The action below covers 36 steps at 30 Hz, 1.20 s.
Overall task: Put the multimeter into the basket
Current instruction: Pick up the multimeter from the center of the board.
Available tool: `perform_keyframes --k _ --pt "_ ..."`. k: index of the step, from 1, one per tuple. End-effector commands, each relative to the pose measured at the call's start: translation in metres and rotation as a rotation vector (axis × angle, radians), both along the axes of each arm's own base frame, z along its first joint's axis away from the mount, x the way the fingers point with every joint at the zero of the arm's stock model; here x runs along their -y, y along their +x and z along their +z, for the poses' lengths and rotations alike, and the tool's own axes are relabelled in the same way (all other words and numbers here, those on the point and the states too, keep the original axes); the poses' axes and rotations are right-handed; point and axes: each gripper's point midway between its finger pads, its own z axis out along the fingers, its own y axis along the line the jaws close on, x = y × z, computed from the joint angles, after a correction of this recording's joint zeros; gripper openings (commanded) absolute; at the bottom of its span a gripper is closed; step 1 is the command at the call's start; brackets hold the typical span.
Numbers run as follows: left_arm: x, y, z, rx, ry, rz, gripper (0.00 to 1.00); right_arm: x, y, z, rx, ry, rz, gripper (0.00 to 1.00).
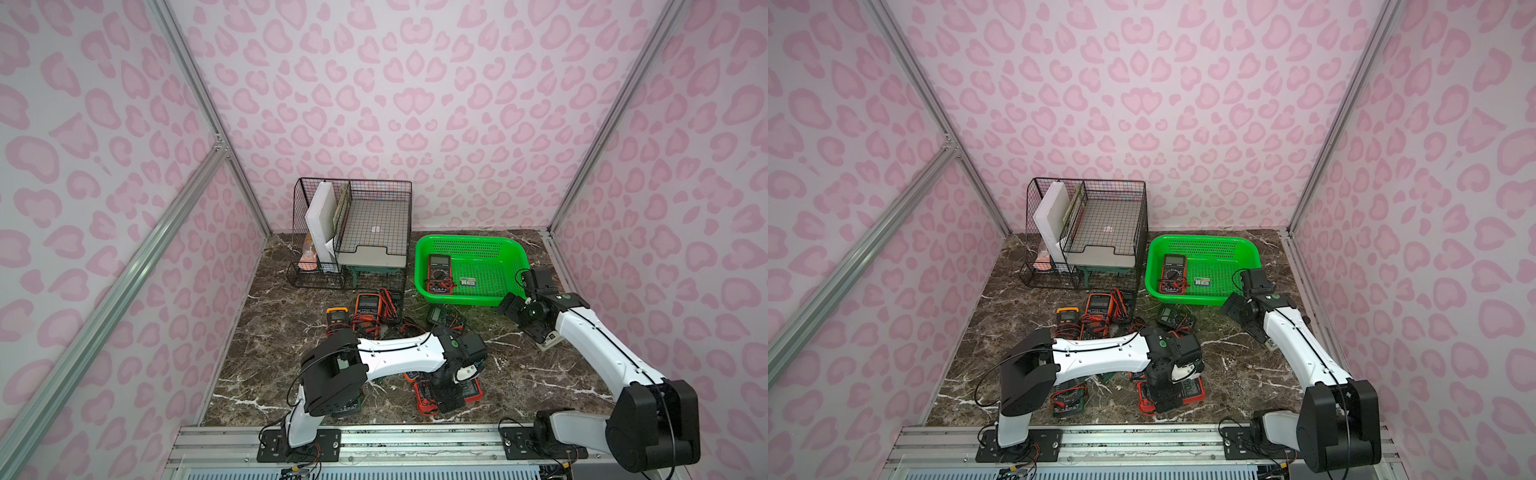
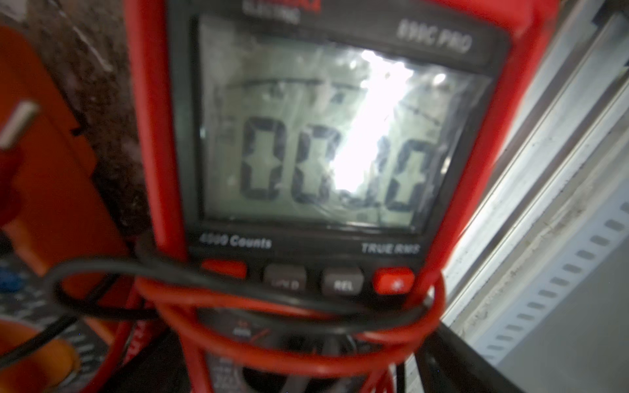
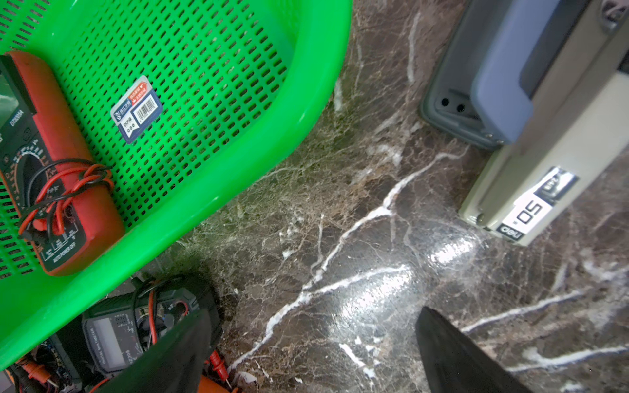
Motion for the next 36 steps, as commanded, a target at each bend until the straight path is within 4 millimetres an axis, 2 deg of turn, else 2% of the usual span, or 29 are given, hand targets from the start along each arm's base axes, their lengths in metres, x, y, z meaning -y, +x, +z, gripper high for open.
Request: perform_keyframes --k 1,7,14,19,21,24,26,36 --pt "0.004 0.002 -0.009 0.005 0.002 0.004 0.98 0.004 -0.003 0.001 -0.007 -0.015 -0.003 0.99" --pt "0.009 0.004 -0.022 0.010 0.009 0.011 0.91 0.005 -0.003 0.004 -0.009 -0.016 -0.013 0.99" --pt "0.011 0.002 -0.009 -0.005 -0.013 0.003 0.73 0.007 -0.002 0.012 0.006 -0.019 -0.028 0.99" --pt "0.009 -0.002 0.000 -0.021 -0.011 -0.005 0.48 0.008 -0.005 0.012 0.007 -0.012 -0.045 0.99" --pt "0.009 -0.002 0.006 -0.023 -0.012 -0.008 0.30 0.008 -0.006 0.012 0.009 -0.012 -0.048 0.99" --pt "0.011 0.000 0.023 -0.010 -0.026 -0.012 0.11 0.009 -0.007 0.011 0.010 -0.014 -0.054 0.99" --pt "0.015 0.001 0.037 0.000 -0.042 -0.018 0.02 0.009 -0.007 0.012 0.010 -0.013 -0.055 0.99" --pt "0.039 0.020 0.107 0.095 -0.129 -0.042 0.00 0.014 0.002 0.026 0.055 -0.013 -0.073 0.99"
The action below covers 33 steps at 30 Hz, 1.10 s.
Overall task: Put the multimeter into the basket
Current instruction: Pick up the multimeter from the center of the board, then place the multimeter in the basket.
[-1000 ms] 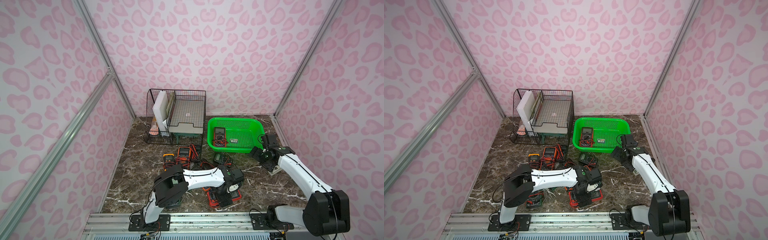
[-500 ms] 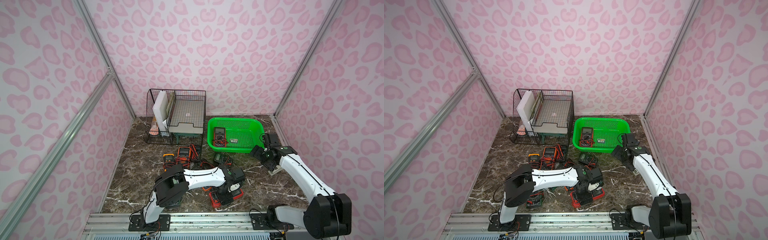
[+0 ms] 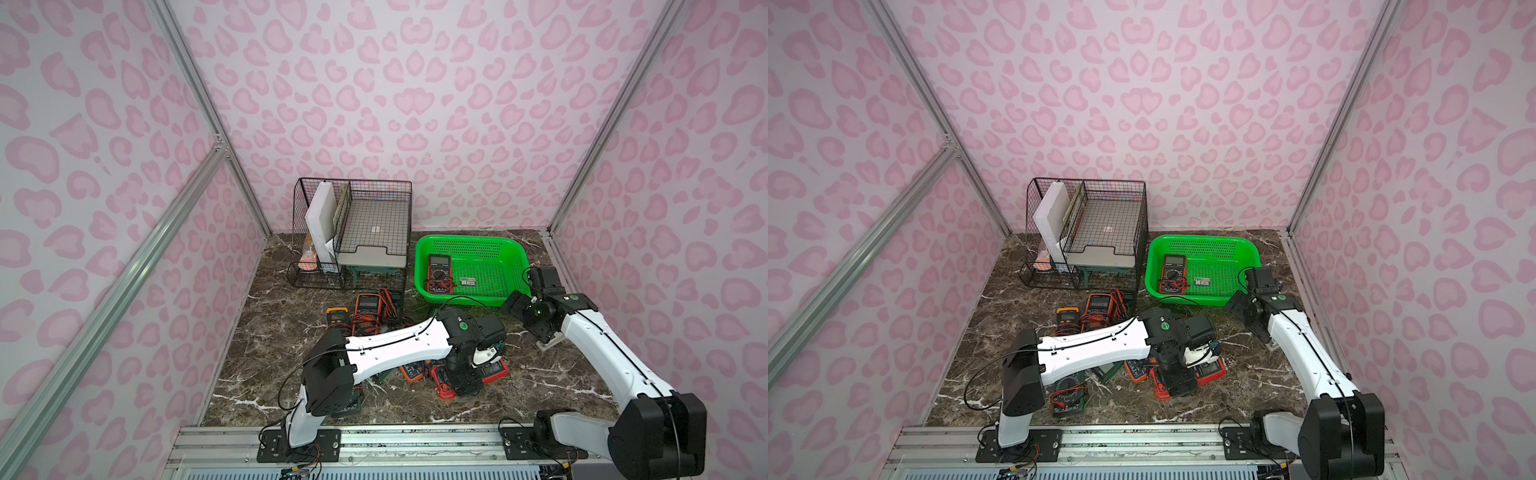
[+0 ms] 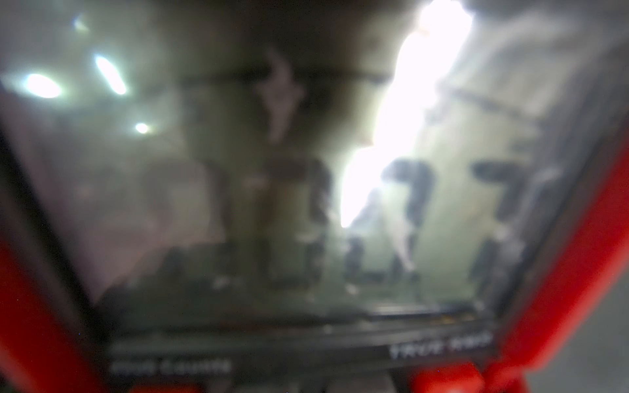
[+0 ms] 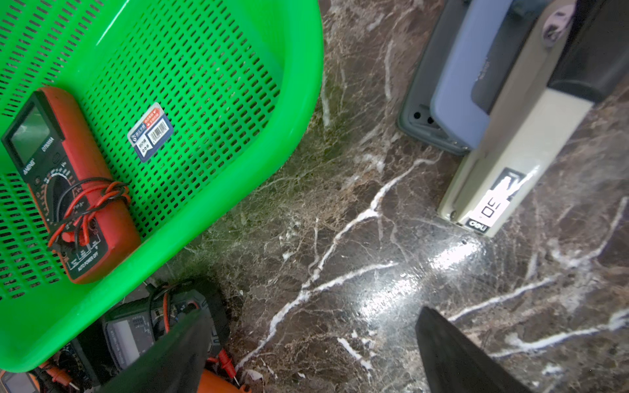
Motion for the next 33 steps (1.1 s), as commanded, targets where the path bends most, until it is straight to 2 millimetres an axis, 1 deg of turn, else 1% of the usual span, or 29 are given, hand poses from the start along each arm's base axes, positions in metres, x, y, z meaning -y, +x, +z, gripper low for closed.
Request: perform_keyframes --k 1,3,4,6,10,12,16,18,22,24,26,28,33 --pt "-0.003 0.006 0.016 0.040 0.017 -0.008 0.00 0.005 0.003 0.008 0.021 -0.010 -0.018 0.99" --pt "0.000 0.015 0.027 0.078 0.005 0.015 0.00 0.005 0.007 0.013 0.036 -0.012 -0.016 0.99" --pt "0.001 0.023 0.032 0.109 0.010 0.055 0.00 0.006 0.009 0.016 0.043 -0.013 -0.013 0.99" --pt "0.004 0.035 0.044 0.154 0.001 0.080 0.00 0.007 0.012 0.022 0.058 -0.021 -0.006 0.99" --pt "0.009 0.062 0.060 0.188 -0.045 0.158 0.00 0.011 0.018 0.033 0.084 -0.027 -0.008 0.99" --pt "0.007 0.078 0.065 0.179 -0.073 0.228 0.00 0.011 0.021 0.037 0.094 -0.017 -0.002 0.99" --pt "0.001 0.104 0.078 0.188 -0.117 0.338 0.00 0.008 0.028 0.045 0.107 -0.008 0.029 0.99" --pt "0.001 0.115 0.087 0.210 -0.152 0.387 0.00 0.007 0.033 0.048 0.114 -0.009 0.046 0.99" --pt "0.016 0.137 0.107 0.285 -0.261 0.419 0.00 0.004 0.043 0.050 0.116 0.009 0.077 0.99" --pt "0.022 0.150 0.116 0.302 -0.302 0.463 0.00 0.002 0.048 0.049 0.115 0.020 0.092 0.99" --pt "0.024 0.165 0.122 0.315 -0.324 0.515 0.00 0.001 0.052 0.047 0.118 0.023 0.099 0.99" --pt "0.024 0.182 0.123 0.319 -0.340 0.574 0.00 0.001 0.057 0.046 0.126 0.027 0.108 0.99" --pt "0.017 0.223 0.117 0.267 -0.399 0.748 0.00 0.002 0.062 0.047 0.143 0.058 0.116 0.99"
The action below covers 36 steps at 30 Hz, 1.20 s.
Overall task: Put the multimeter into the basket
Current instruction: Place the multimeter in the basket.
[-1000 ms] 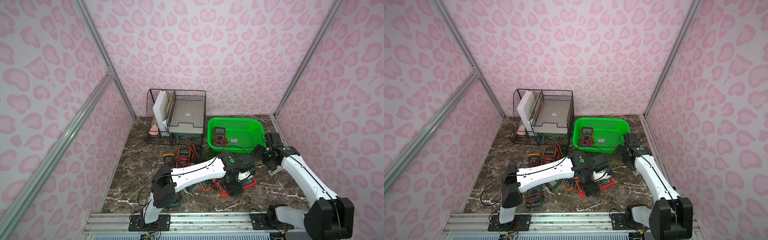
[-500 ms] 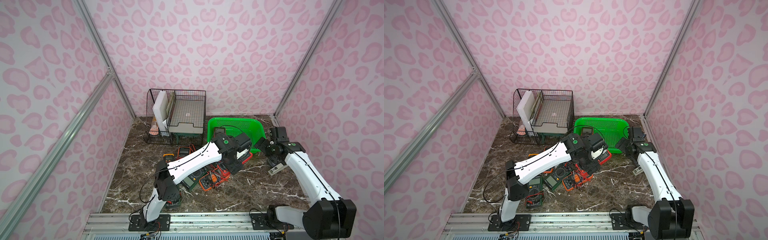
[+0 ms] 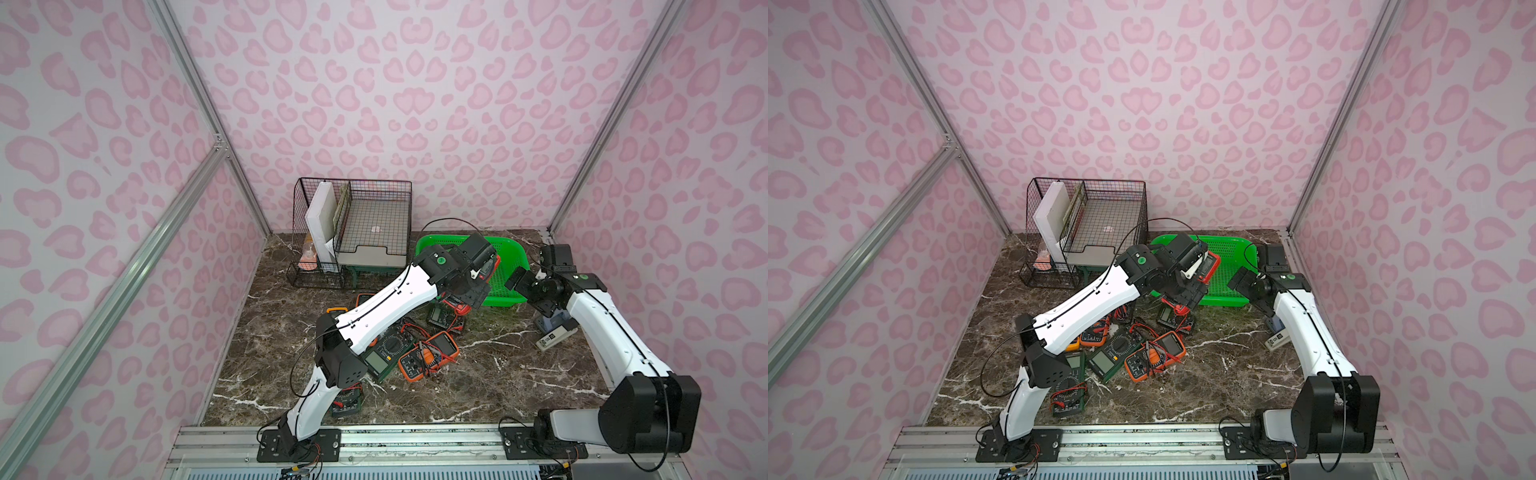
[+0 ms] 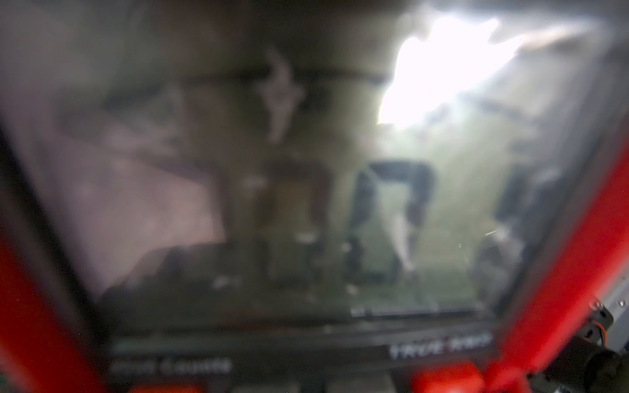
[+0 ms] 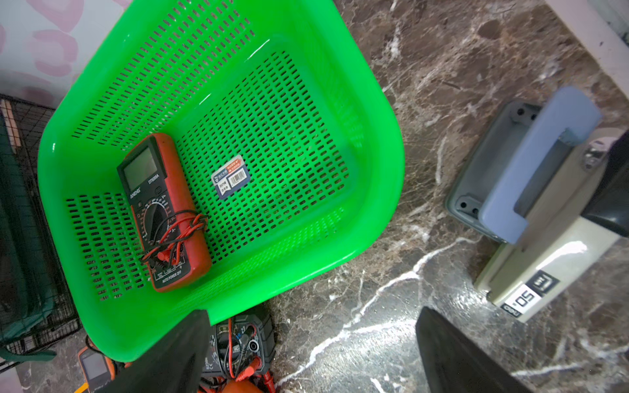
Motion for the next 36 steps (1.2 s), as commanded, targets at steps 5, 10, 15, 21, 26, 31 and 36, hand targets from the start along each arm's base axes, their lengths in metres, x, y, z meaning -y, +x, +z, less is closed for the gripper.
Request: perform_keyframes --k 5,10,15,21,26,31,36 --pt "0.011 0.052 0.006 -0.013 -0.211 0.166 0.00 -0.003 0.005 0.003 0.039 0.047 0.032 0.99" --pt "0.027 0.070 0.005 -0.017 -0.306 0.168 0.00 -0.003 0.000 -0.005 0.024 0.057 0.031 0.99" --pt "0.036 0.085 -0.010 -0.026 -0.337 0.164 0.00 -0.003 -0.005 -0.005 0.020 0.058 0.026 0.99" --pt "0.045 0.106 -0.028 -0.021 -0.374 0.173 0.00 0.004 -0.009 -0.001 0.030 0.032 0.007 0.99" --pt "0.061 0.117 -0.035 -0.009 -0.425 0.146 0.00 0.005 -0.011 -0.002 0.023 0.028 0.010 0.99" --pt "0.069 0.122 -0.051 -0.015 -0.432 0.138 0.01 0.002 -0.010 -0.006 0.025 0.040 0.027 0.99" --pt "0.073 0.129 -0.066 -0.019 -0.438 0.151 0.04 -0.002 -0.010 -0.010 0.025 0.053 0.044 0.99"
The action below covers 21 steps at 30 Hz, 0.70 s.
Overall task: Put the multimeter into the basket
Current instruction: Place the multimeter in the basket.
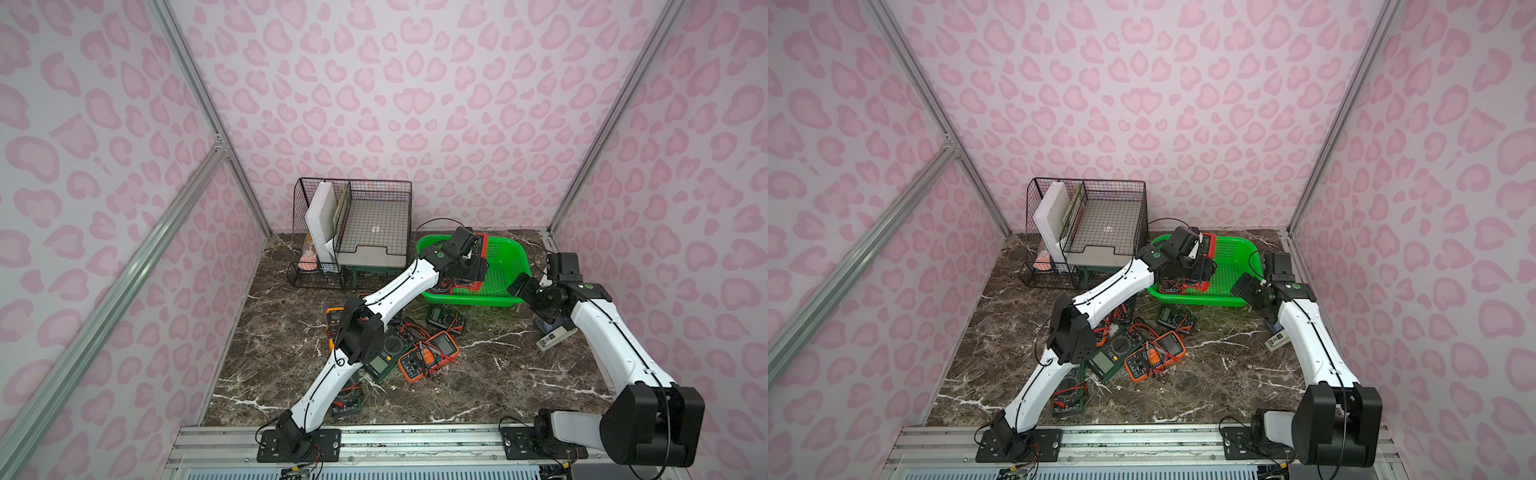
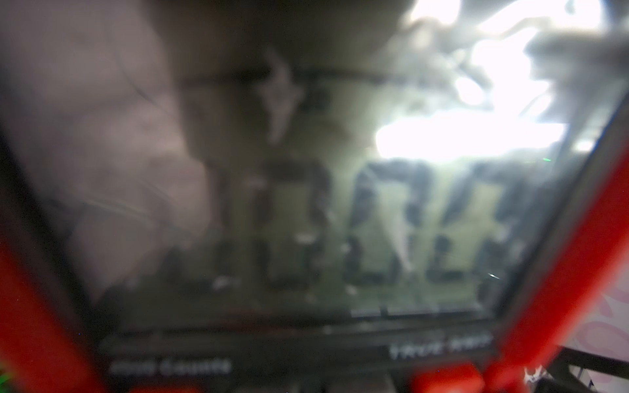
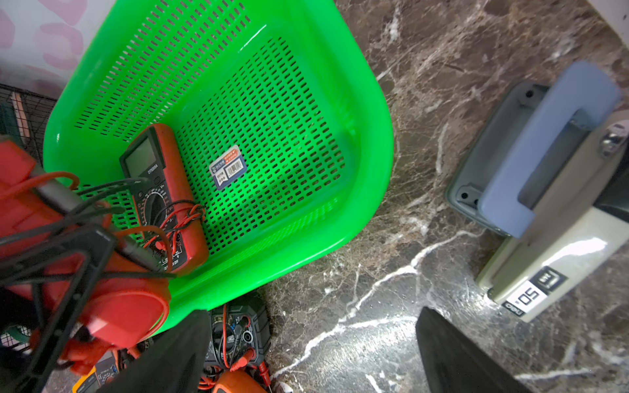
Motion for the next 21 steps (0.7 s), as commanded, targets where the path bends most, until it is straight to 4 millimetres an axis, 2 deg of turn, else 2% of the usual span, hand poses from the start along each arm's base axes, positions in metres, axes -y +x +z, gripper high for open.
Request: perform_keyframes --k 1,11,19,21 --pt "0.012 0.013 0.014 0.059 -0.072 -0.001 0.05 -0.004 0.004 0.001 0.020 0.009 0.024 0.99" --pt "0.014 0.027 -0.014 0.042 -0.076 0.032 0.14 -0.005 0.003 -0.002 0.021 0.001 0.048 0.99" --pt "0.015 0.032 -0.038 0.010 -0.073 0.053 0.33 -0.004 0.007 -0.003 0.014 -0.010 0.059 0.99" --pt "0.014 0.032 -0.042 0.002 -0.069 0.059 0.41 -0.004 0.008 -0.005 0.008 -0.011 0.061 0.99"
